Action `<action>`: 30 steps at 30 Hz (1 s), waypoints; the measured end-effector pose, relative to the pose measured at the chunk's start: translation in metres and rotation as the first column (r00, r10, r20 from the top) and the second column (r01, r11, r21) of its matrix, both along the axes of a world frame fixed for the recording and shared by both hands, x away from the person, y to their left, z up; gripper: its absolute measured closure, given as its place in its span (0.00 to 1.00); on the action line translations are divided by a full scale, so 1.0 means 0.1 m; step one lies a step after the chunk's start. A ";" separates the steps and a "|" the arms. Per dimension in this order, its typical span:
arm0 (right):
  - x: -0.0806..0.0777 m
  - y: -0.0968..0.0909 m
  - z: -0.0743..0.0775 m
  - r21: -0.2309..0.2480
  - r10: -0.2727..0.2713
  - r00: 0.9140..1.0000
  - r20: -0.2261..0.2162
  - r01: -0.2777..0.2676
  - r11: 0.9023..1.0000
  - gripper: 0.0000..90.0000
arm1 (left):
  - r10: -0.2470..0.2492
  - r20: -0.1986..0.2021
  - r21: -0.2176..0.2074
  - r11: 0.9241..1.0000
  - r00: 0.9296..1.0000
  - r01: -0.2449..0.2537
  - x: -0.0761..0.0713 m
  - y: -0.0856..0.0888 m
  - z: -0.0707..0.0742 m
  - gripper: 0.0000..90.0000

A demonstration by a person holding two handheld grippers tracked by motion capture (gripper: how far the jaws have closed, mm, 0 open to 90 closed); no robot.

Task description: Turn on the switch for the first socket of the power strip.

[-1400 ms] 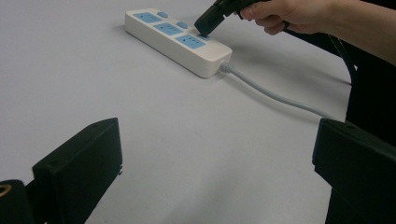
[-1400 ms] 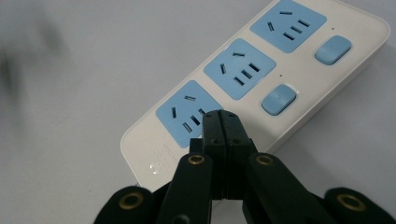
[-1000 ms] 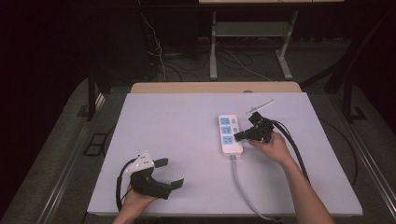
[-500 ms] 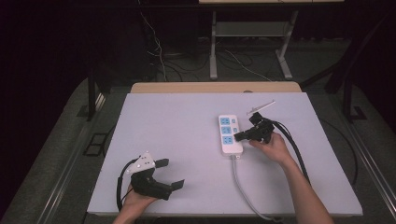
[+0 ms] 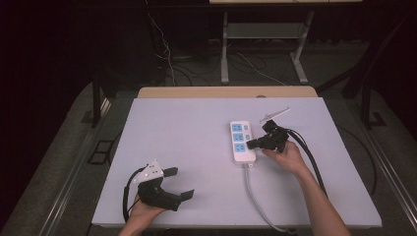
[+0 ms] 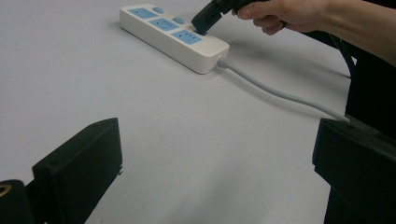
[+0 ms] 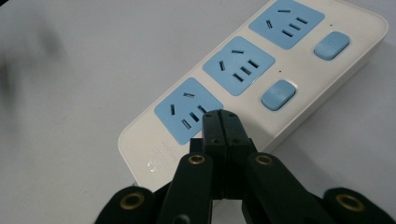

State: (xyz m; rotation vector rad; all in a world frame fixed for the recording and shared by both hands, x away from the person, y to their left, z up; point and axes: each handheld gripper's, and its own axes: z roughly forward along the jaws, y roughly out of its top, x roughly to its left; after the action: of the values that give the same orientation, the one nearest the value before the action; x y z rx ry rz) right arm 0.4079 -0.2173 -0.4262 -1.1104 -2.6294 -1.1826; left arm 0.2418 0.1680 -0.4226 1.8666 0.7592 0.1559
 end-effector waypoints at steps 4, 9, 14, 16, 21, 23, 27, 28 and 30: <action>0.00 0.00 0.00 0.003 0.004 1.000 0.004 -0.004 1.000 1.00 | 0.004 -0.001 -0.003 1.000 1.000 -0.004 0.00 0.01 0.00 0.00; -0.02 0.02 0.02 -0.026 0.013 0.999 0.033 -0.012 1.000 1.00 | 0.005 0.000 -0.002 1.000 1.000 -0.005 0.01 0.03 0.00 0.00; -0.01 0.03 0.02 -0.031 0.016 0.999 0.029 -0.015 0.999 1.00 | 0.006 -0.002 -0.003 1.000 1.000 -0.006 0.02 0.03 0.00 0.00; -0.01 0.03 0.03 -0.036 0.018 1.000 0.025 -0.017 0.999 1.00 | 0.004 -0.001 -0.004 1.000 1.000 -0.004 0.02 0.03 0.00 0.00; 0.02 -0.01 0.01 0.011 0.009 1.000 -0.005 -0.009 1.000 1.00 | 0.006 -0.003 -0.004 1.000 1.000 -0.006 0.01 0.03 0.00 0.00; 0.03 -0.02 0.01 0.014 0.010 1.000 -0.010 -0.010 1.000 1.00 | 0.006 -0.005 -0.005 1.000 1.000 -0.007 0.02 0.03 0.00 0.00; 0.02 -0.01 0.01 0.013 0.006 1.000 -0.009 -0.006 1.000 1.00 | 0.008 -0.005 -0.010 1.000 1.000 -0.008 0.02 0.04 0.00 0.00; 0.02 -0.01 0.01 0.012 0.007 1.000 -0.007 -0.007 1.000 1.00 | 0.008 -0.004 -0.009 1.000 1.000 -0.008 0.02 0.04 0.00 0.00; 0.01 0.00 0.03 0.009 0.006 1.000 -0.003 -0.006 1.000 1.00 | 0.008 -0.004 -0.010 1.000 1.000 -0.008 0.02 0.04 0.00 0.00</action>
State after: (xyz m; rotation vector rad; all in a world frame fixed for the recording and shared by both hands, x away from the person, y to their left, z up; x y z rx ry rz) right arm 0.4088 -0.2175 -0.4232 -1.1005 -2.6206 -1.1904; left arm 0.2440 0.1718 -0.4229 1.8556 0.7688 0.1530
